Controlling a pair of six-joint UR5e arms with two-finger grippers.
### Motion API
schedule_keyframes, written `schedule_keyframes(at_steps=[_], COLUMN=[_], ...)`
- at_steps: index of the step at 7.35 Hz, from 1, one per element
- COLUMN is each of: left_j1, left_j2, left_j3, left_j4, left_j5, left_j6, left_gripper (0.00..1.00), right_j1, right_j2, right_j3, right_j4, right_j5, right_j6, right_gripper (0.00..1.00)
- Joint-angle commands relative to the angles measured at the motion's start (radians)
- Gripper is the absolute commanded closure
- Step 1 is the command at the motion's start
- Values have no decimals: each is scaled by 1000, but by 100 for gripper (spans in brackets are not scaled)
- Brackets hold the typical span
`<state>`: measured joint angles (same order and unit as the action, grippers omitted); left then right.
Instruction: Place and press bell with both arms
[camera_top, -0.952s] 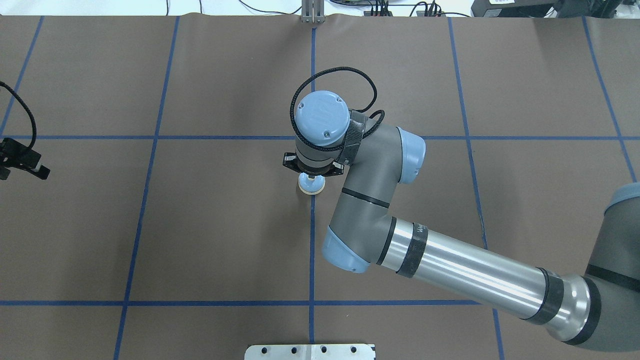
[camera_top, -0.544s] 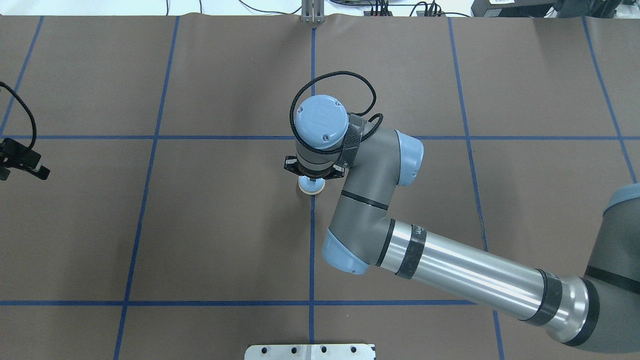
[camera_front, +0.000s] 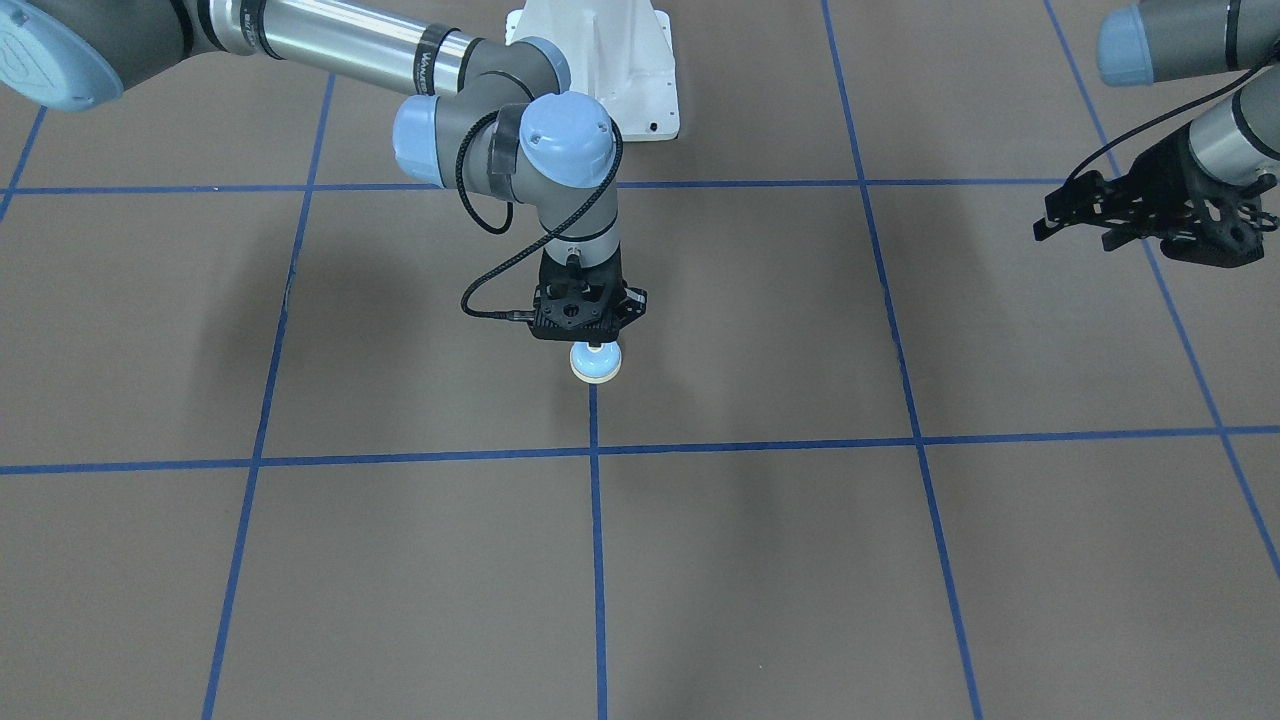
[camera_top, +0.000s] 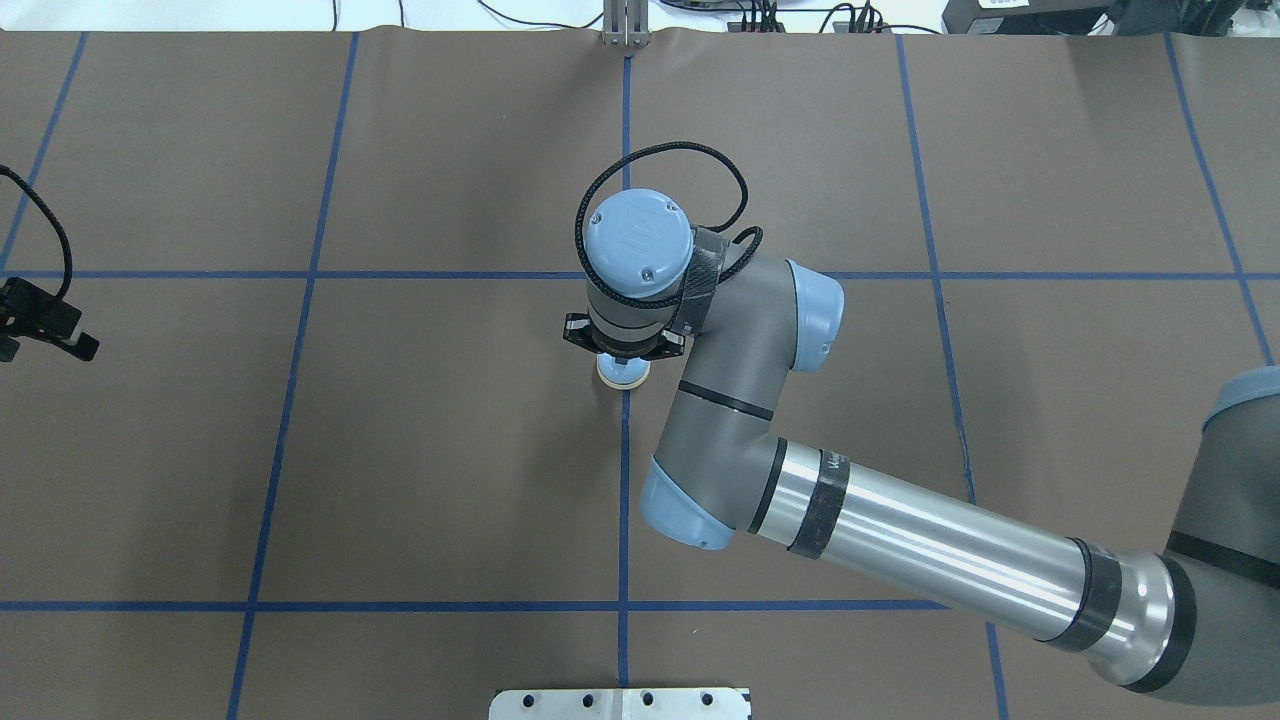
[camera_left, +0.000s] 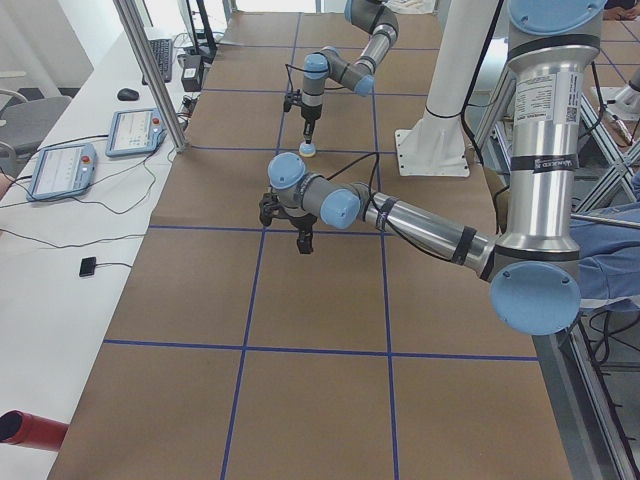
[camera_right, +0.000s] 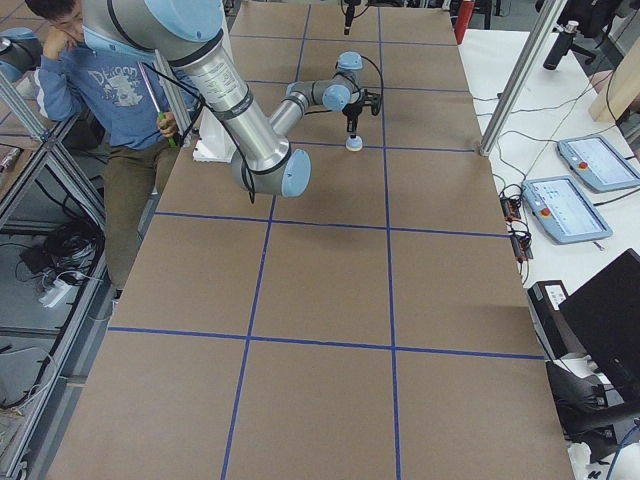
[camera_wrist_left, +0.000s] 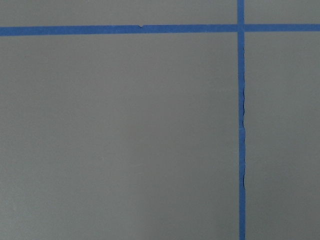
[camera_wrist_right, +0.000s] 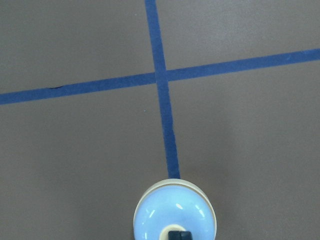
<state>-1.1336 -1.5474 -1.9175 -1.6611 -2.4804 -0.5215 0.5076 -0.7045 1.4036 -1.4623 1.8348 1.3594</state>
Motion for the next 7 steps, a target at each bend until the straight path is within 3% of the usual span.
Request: schedule_keyframes(at_steps=[1,4,5,6,7], left_j1=[0,-9,-24,-49,-83], left_j2=[0,1,1,9,35], left_j3=[0,-5,-6,-5,-6], left_j4=[0,-2,-2,0,-2], left_j5=[0,8,9,9,12], left_j6=[0,2,5,50,102], left_gripper=[0,0,0,0,0], right_j1=[38,127,168,219,294], right_j2=[-35,-330,-440,-558,-666], right_j3=[67,390,473,555,608], right_j4=[-4,-6,-4,-1,5], right_j5=[62,110,136,153,205], right_j6=[-3,-92,-167,-233,-367], right_gripper=[100,100,32,0,0])
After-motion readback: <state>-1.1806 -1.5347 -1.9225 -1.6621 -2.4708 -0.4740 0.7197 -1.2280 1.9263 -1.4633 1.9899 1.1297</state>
